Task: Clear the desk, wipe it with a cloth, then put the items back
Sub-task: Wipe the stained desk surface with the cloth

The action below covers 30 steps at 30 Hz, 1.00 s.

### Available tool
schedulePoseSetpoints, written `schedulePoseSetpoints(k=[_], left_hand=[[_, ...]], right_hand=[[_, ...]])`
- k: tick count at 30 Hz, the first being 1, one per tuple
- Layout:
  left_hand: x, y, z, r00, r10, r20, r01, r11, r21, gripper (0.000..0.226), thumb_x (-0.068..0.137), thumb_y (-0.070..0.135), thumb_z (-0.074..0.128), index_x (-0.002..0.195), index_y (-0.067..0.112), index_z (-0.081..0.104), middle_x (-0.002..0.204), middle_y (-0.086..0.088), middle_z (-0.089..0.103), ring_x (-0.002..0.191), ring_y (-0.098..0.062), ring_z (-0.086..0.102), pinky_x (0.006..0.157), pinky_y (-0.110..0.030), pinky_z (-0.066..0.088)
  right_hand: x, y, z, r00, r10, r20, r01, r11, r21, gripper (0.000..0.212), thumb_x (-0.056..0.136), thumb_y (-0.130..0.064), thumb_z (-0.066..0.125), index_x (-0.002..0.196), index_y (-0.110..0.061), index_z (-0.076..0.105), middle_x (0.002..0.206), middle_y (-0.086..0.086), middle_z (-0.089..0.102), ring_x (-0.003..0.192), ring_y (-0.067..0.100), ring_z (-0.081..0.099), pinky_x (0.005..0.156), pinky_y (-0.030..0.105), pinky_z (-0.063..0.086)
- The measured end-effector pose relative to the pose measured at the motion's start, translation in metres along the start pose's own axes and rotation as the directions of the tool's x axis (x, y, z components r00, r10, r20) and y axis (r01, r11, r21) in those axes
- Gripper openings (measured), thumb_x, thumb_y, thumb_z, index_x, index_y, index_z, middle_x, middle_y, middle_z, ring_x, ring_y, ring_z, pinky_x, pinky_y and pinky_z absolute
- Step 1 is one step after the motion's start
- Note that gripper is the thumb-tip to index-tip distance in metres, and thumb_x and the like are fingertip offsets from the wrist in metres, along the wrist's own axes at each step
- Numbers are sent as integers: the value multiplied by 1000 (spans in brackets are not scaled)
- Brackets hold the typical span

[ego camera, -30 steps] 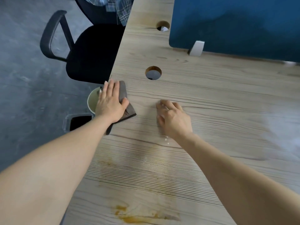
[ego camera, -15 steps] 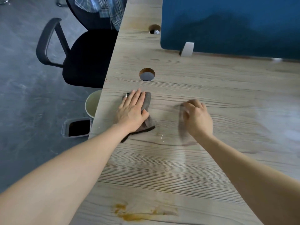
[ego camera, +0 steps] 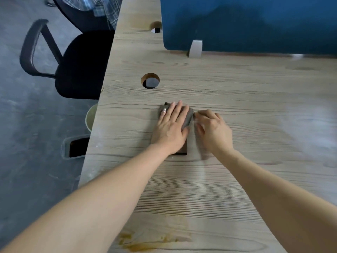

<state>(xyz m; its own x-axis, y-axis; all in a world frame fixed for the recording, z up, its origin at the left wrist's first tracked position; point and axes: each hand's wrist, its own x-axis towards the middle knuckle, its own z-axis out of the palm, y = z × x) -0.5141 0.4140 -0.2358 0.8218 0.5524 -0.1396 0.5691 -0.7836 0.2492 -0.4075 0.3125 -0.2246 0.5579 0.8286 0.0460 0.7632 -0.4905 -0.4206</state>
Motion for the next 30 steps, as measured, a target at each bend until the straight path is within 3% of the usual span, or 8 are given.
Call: schedulePoseSetpoints(k=[3, 10, 14, 16, 20, 22, 27, 30], left_hand=[[0, -26, -11, 998, 49, 43, -49, 999, 18, 58, 100, 35, 24, 150, 27, -3, 158, 6, -12, 144, -10, -15, 116, -29, -10], [7, -49, -19, 924, -370, -92, 370, 929, -15, 59, 99, 31, 30, 151, 20, 4, 159, 0, -4, 146, -17, -8, 116, -34, -9], [2, 11, 3, 979, -180, -94, 179, 984, -18, 61, 98, 33, 33, 151, 22, 4, 159, 3, -5, 145, -14, -9, 113, -30, -14], [-1, 32, 10, 997, -48, -56, 47, 999, -17, 62, 98, 32, 33, 151, 23, 3, 158, 4, -6, 145, -13, -11, 112, -28, -17], [4, 8, 0, 985, 165, 59, -166, 986, 18, 58, 100, 34, 23, 149, 27, -7, 157, 7, -15, 142, -8, -18, 113, -27, -15], [10, -14, -11, 993, 101, 58, -104, 994, 46, 57, 101, 33, 24, 149, 26, -6, 157, 5, -14, 143, -10, -15, 114, -27, -13], [17, 2, -7, 956, -276, -104, 277, 961, -1, 61, 98, 28, 35, 151, 21, 7, 159, 0, -3, 146, -16, -6, 115, -32, -10], [8, 51, 10, 986, -142, -91, 142, 990, -7, 61, 98, 29, 34, 151, 22, 5, 159, 1, -4, 146, -15, -8, 113, -30, -15]], right_hand=[[1, 0, -2, 1000, -7, 15, 7, 1000, -18, 24, 93, -22, 55, 113, -19, 66, 119, -8, 59, 104, 22, 51, 60, 25, 34], [1, 6, -4, 1000, 3, 26, -5, 997, 80, 23, 91, -21, 53, 111, -19, 65, 121, -9, 57, 105, 20, 49, 62, 26, 37], [-1, 17, -14, 989, 125, -73, -108, 974, 201, 19, 86, -7, 56, 101, -8, 67, 107, 4, 61, 101, 29, 53, 67, 36, 48], [-7, 28, -21, 967, 227, -117, -211, 968, 136, 19, 86, -6, 55, 101, -8, 67, 107, 5, 59, 102, 29, 50, 64, 34, 44], [-20, 42, -19, 981, 185, -54, -186, 982, -15, 25, 90, -9, 50, 110, -14, 64, 116, 3, 54, 107, 26, 45, 63, 29, 37], [-21, 43, -18, 982, 177, -64, -178, 984, -16, 25, 89, -10, 51, 111, -14, 64, 115, 3, 54, 106, 26, 46, 63, 30, 40], [-21, 52, -18, 986, 138, -98, -131, 989, 70, 27, 87, -9, 55, 111, -10, 66, 110, 5, 59, 101, 28, 51, 65, 27, 37], [-21, 59, -23, 990, 117, -79, -104, 984, 143, 28, 86, -6, 57, 111, -8, 67, 110, 6, 62, 100, 28, 54, 69, 26, 38]])
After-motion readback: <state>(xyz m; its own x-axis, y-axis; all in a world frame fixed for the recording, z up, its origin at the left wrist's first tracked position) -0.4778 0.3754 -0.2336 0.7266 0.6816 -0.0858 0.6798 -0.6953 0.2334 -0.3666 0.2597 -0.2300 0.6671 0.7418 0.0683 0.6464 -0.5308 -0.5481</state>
